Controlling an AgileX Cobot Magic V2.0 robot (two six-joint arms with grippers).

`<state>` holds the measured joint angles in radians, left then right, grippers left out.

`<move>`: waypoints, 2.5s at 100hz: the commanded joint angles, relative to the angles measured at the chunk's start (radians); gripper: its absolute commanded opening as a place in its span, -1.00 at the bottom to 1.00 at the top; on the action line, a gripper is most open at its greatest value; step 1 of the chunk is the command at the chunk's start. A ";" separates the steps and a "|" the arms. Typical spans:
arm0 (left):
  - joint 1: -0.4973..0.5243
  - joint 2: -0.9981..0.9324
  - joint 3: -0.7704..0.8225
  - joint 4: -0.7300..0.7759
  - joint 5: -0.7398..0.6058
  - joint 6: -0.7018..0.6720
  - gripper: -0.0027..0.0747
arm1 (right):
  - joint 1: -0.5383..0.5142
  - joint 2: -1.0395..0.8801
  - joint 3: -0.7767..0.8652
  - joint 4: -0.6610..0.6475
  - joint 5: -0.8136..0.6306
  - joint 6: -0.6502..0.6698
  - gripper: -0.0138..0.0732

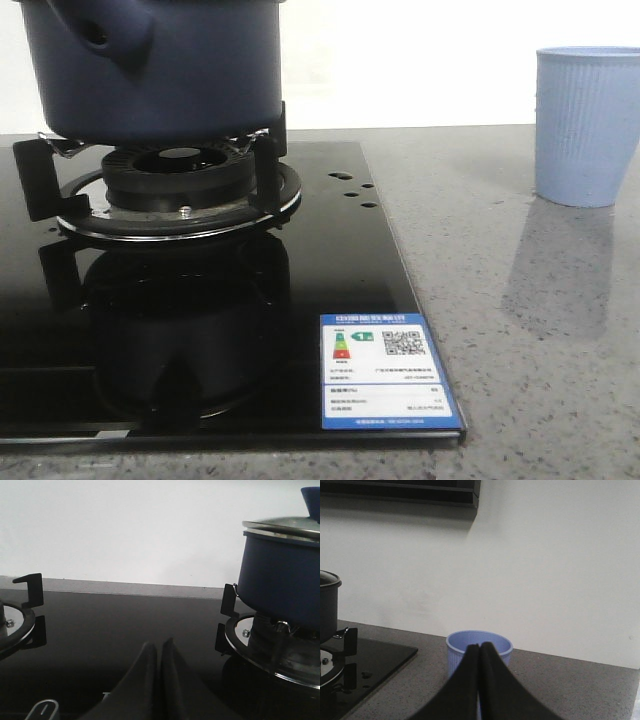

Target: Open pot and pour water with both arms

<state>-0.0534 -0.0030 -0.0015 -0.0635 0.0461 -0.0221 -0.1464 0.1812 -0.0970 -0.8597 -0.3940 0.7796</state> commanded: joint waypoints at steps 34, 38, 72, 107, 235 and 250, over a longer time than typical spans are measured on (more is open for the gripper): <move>0.005 -0.024 0.015 0.002 -0.067 -0.008 -0.97 | -0.006 0.005 -0.026 0.029 -0.038 -0.003 -0.82; 0.005 -0.024 0.015 0.002 -0.067 -0.008 -0.97 | -0.006 0.005 -0.026 0.029 -0.038 -0.003 -0.82; 0.005 -0.024 0.015 0.002 -0.067 -0.008 -0.97 | -0.006 0.005 -0.026 0.029 -0.038 -0.003 -0.82; 0.005 -0.024 0.015 0.002 -0.067 -0.008 -0.97 | 0.045 0.024 -0.021 0.617 0.211 -0.459 -0.82; 0.005 -0.024 0.015 0.002 -0.067 -0.008 -0.97 | 0.209 -0.213 0.123 0.820 0.532 -0.818 -0.82; 0.005 -0.024 0.015 0.002 -0.067 -0.008 -0.97 | 0.209 -0.213 0.123 0.820 0.532 -0.818 -0.82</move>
<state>-0.0520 -0.0030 -0.0015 -0.0635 0.0474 -0.0244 0.0700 -0.0113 0.0101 -0.0335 0.2128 -0.0351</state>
